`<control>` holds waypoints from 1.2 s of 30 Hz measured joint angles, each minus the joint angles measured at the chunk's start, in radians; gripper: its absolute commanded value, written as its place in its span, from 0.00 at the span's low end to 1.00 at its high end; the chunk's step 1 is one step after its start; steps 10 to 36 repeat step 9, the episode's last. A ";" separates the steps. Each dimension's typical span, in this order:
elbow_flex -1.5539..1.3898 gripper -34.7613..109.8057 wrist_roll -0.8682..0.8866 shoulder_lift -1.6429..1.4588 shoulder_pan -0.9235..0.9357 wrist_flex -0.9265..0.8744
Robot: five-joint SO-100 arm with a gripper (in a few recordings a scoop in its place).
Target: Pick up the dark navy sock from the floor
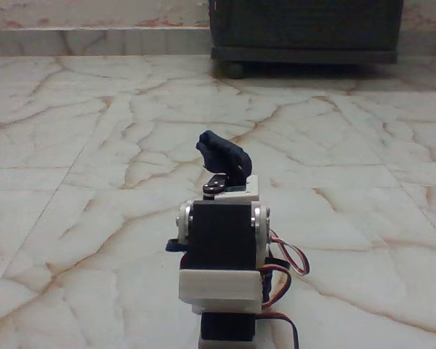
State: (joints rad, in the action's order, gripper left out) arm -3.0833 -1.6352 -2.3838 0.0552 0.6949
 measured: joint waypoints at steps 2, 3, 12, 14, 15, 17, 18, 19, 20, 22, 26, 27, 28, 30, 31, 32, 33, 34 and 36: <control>0.000 0.24 0.000 0.000 0.000 0.000; 0.000 0.24 0.000 0.000 0.000 0.000; 0.000 0.24 0.002 0.000 0.006 -0.006; 0.000 0.24 0.002 0.000 0.006 -0.006; 0.000 0.24 0.002 0.000 0.006 -0.006; 0.000 0.24 0.002 0.000 0.006 -0.006; 0.000 0.24 0.002 0.000 0.006 -0.006; 0.000 0.24 0.002 0.000 0.006 -0.006; 0.000 0.24 0.002 0.000 0.006 -0.006; 0.000 0.24 0.002 0.000 0.006 -0.006; 0.000 0.24 0.002 0.000 0.006 -0.006; 0.000 0.24 0.002 0.000 0.006 -0.006; 0.000 0.24 0.002 0.000 0.006 -0.006; 0.000 0.24 0.002 0.000 0.006 -0.006; 0.000 0.24 0.002 0.000 0.006 -0.006; 0.000 0.24 0.002 0.000 0.006 -0.006; 0.000 0.24 0.002 0.000 0.006 -0.006; 0.000 0.24 0.002 0.000 0.006 -0.006; 0.000 0.24 0.002 0.000 0.006 -0.006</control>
